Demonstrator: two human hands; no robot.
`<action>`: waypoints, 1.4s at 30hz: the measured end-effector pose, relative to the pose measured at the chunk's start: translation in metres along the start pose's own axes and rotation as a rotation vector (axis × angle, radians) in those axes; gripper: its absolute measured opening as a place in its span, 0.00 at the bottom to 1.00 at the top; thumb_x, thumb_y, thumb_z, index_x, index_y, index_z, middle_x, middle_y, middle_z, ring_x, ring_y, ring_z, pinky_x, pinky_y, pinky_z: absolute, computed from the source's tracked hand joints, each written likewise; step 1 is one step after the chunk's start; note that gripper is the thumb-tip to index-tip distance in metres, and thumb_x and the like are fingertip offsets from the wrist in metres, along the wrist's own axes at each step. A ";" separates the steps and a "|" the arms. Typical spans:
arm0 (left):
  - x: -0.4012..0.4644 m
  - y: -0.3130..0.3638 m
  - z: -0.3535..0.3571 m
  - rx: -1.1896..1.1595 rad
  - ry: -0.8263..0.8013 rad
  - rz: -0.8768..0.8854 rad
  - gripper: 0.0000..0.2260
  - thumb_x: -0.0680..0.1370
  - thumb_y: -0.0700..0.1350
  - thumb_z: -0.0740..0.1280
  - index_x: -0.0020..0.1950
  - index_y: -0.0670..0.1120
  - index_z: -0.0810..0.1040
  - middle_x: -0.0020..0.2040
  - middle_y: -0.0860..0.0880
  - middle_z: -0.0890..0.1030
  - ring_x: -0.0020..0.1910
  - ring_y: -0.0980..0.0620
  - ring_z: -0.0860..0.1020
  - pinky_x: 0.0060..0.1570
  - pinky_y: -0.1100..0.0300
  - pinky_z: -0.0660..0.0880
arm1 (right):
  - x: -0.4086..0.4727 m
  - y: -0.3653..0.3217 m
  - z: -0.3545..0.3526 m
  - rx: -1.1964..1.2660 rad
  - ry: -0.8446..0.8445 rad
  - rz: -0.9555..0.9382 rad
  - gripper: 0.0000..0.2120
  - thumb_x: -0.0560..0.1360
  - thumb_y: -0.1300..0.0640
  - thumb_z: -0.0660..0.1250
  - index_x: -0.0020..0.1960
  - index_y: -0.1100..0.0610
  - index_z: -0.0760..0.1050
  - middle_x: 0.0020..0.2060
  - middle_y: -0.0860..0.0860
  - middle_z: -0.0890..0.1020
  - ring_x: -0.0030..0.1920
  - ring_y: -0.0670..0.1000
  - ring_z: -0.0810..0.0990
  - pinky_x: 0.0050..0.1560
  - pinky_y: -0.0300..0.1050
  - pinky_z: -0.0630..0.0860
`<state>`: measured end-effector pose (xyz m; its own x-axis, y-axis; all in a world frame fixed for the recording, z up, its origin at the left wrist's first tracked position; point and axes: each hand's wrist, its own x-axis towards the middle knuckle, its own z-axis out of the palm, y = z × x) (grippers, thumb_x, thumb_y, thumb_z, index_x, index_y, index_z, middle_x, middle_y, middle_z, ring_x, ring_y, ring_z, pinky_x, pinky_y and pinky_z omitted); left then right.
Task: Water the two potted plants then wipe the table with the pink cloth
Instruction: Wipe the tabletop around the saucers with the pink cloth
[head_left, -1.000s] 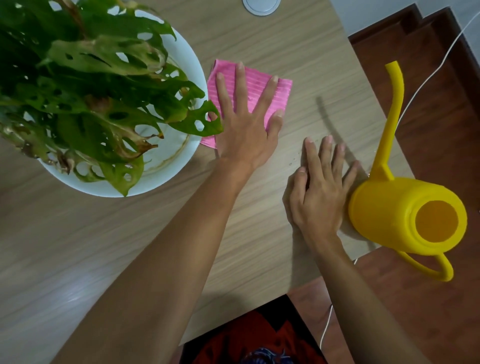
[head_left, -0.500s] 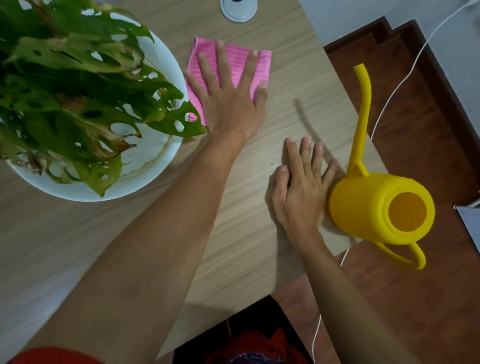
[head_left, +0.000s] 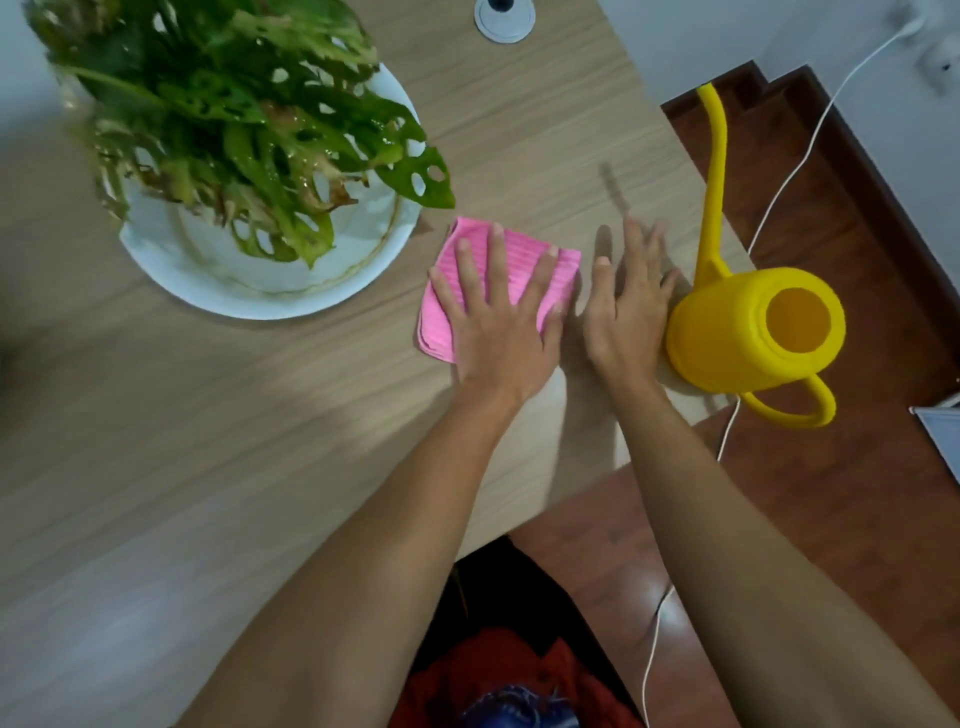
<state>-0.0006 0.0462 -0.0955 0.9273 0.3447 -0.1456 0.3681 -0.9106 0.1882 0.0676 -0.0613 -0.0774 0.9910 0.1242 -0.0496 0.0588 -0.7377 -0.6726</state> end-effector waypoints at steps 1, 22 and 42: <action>-0.012 0.000 0.001 0.003 -0.008 0.000 0.29 0.82 0.64 0.46 0.83 0.62 0.46 0.83 0.40 0.38 0.80 0.31 0.37 0.73 0.27 0.39 | -0.004 -0.006 -0.003 0.037 -0.007 0.016 0.27 0.83 0.50 0.53 0.81 0.52 0.58 0.82 0.58 0.54 0.82 0.54 0.49 0.80 0.60 0.41; -0.093 -0.136 -0.009 -0.187 0.169 -0.517 0.35 0.80 0.56 0.55 0.81 0.36 0.56 0.82 0.34 0.50 0.81 0.35 0.48 0.78 0.36 0.44 | -0.078 -0.047 0.069 -0.604 -0.252 -0.199 0.35 0.79 0.30 0.40 0.82 0.42 0.44 0.82 0.55 0.46 0.81 0.62 0.42 0.77 0.70 0.38; -0.088 -0.132 -0.004 -0.031 0.120 -0.526 0.37 0.83 0.58 0.54 0.81 0.33 0.50 0.81 0.31 0.48 0.81 0.32 0.45 0.78 0.33 0.43 | 0.136 -0.075 0.075 -0.697 -0.165 -0.112 0.37 0.78 0.30 0.35 0.82 0.44 0.41 0.82 0.58 0.46 0.81 0.63 0.44 0.77 0.71 0.43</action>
<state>-0.1309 0.1367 -0.1038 0.6179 0.7776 -0.1163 0.7849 -0.6014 0.1491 0.1885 0.0610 -0.0890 0.9468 0.2816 -0.1557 0.2761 -0.9595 -0.0563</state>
